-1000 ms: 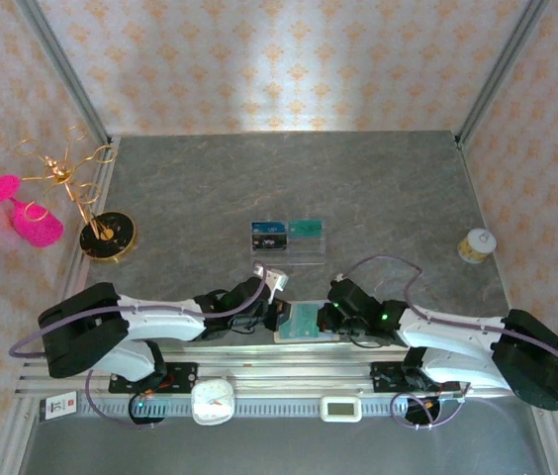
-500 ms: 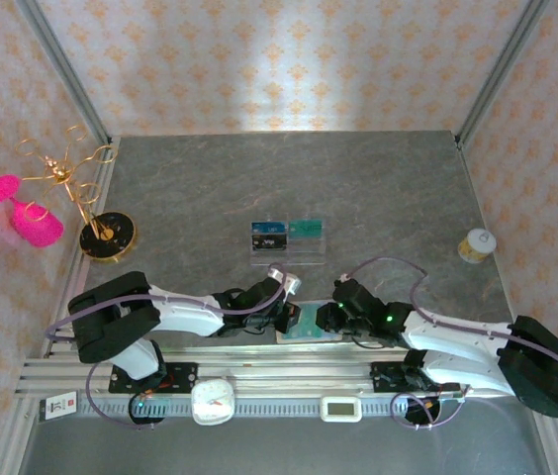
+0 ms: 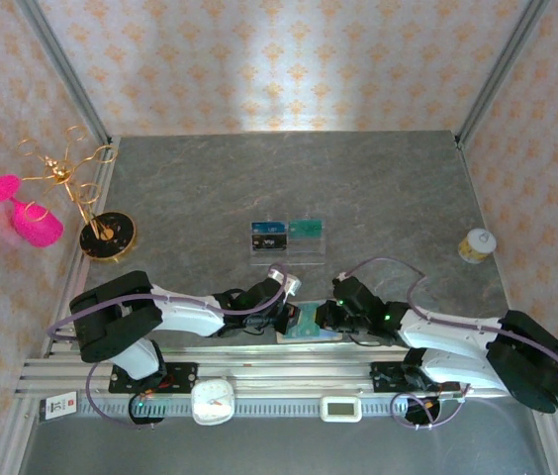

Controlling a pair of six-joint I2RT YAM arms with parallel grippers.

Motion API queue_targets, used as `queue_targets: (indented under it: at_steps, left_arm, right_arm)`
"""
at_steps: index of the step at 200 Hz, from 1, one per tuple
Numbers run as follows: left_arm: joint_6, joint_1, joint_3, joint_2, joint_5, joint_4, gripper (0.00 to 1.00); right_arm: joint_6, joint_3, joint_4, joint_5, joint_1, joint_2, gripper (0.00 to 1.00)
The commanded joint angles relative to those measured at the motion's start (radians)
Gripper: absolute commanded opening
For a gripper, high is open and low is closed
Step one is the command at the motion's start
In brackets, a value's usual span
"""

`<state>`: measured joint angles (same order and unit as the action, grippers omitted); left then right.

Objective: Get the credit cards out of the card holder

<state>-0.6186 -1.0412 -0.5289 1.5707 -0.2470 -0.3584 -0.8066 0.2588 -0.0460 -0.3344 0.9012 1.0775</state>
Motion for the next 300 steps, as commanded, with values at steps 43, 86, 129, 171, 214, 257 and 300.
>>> queue_targets:
  at_steps: [43, 86, 129, 171, 214, 257, 300]
  left_arm:
    - [0.003, -0.004, 0.067, -0.007, -0.008, 0.032, 0.00]
    - [-0.006, 0.008, 0.047, -0.097, 0.013, 0.013, 0.00]
    - [-0.020, 0.105, 0.073, -0.385, 0.080, -0.041, 0.12]
    - [-0.125, 0.209, 0.234, -0.606, 0.039, -0.352, 0.37]
    - [-0.227, 0.217, 0.332, -0.652, 0.039, -0.690, 0.49]
    - [-0.256, 0.217, 0.360, -0.664, 0.070, -0.830, 0.50]
    - [-0.257, 0.217, 0.351, -0.662, 0.088, -0.811, 0.50]
  right_arm:
    - [-0.024, 0.013, 0.335, 0.247, -0.013, -0.160, 0.00]
    - [0.036, 0.114, 0.396, 0.252, -0.013, -0.227, 0.00]
    - [0.132, 0.251, 0.379, 0.222, -0.013, -0.263, 0.00]
    - [0.126, 0.240, 0.039, 0.199, -0.013, -0.331, 0.00]
    - [0.097, 0.232, -0.320, 0.236, -0.014, -0.304, 0.00]
    - [0.084, 0.260, -0.477, 0.251, 0.017, -0.210, 0.00]
    - [0.104, 0.280, -0.564, 0.286, 0.066, -0.164, 0.00]
